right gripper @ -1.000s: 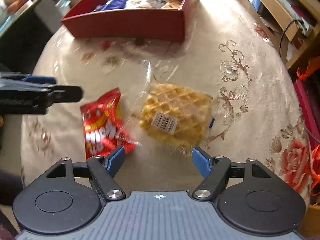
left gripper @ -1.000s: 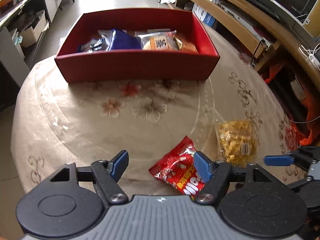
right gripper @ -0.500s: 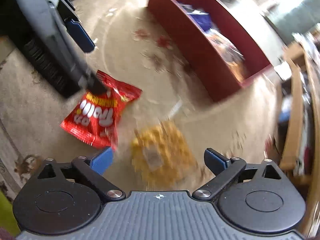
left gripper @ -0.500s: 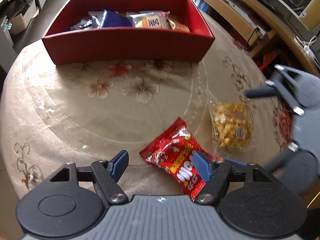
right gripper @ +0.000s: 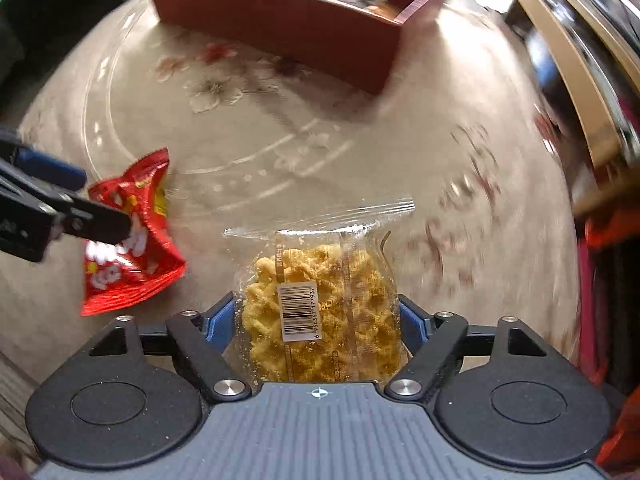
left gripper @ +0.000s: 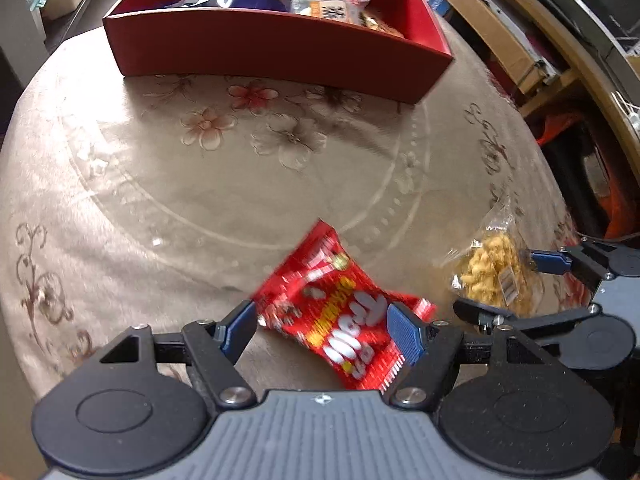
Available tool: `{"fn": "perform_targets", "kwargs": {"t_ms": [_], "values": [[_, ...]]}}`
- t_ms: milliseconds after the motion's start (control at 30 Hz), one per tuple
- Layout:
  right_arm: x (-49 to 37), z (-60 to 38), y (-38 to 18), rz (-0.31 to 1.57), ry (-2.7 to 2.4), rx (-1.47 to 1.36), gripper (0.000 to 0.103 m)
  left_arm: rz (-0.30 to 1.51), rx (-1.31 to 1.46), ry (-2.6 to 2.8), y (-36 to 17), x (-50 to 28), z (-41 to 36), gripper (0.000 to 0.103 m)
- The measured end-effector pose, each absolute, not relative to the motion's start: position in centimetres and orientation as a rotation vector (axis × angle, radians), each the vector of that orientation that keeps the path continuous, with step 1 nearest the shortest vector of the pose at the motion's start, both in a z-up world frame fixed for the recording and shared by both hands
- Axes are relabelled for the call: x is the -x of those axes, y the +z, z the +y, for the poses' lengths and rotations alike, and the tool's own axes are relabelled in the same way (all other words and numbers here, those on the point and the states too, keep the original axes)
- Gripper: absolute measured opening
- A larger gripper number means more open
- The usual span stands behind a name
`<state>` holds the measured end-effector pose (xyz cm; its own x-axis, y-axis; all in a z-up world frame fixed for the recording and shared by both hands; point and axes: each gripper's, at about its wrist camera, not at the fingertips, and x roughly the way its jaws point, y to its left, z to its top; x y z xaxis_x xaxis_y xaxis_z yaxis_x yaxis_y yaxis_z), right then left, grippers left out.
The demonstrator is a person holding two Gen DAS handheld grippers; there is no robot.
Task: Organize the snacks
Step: 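Grasp the red Trolli packet with the left gripper while the right holds the cracker bag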
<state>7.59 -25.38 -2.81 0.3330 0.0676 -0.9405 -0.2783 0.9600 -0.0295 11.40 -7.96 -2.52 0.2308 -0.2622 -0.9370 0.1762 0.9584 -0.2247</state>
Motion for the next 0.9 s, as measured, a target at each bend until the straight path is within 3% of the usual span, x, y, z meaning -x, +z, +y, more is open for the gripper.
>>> {"fn": "perform_targets", "kwargs": {"t_ms": [100,300,367,467,600,700,767,900], "values": [[-6.6,-26.2,-2.2,1.168,0.141,0.105,0.081,1.308,0.170,-0.244,-2.7,-10.4,-7.5,0.070],[-6.6,-24.6,-3.1,1.156,0.099,0.177,0.081,1.315,0.362,-0.038,-4.8,-10.6,-7.0,0.071],[-6.8,-24.7,-3.3,1.157,0.094,0.206,0.081,1.290,0.394,0.021,-5.0,-10.6,-7.5,0.080],[-7.2,-25.3,-3.0,1.159,0.087,0.174,0.081,1.262,0.349,0.098,-5.3,-11.3,-9.4,0.091],[-7.4,-26.2,-2.9,1.169,0.052,0.154,0.083,1.227,0.183,0.119,-5.9,-11.7,-11.8,0.091],[-7.4,-26.4,-3.4,1.188,0.053,0.138,0.086,1.198,0.095,0.074,-5.9,-10.5,-12.0,0.077],[-7.2,-26.3,-3.7,1.202,0.061,0.122,0.087,1.189,0.011,0.026,-5.7,-9.7,-11.7,0.058],[-6.6,-25.4,-4.0,1.204,0.077,0.126,0.089,1.223,-0.048,-0.022,-5.4,-8.5,-10.0,0.053]]}}
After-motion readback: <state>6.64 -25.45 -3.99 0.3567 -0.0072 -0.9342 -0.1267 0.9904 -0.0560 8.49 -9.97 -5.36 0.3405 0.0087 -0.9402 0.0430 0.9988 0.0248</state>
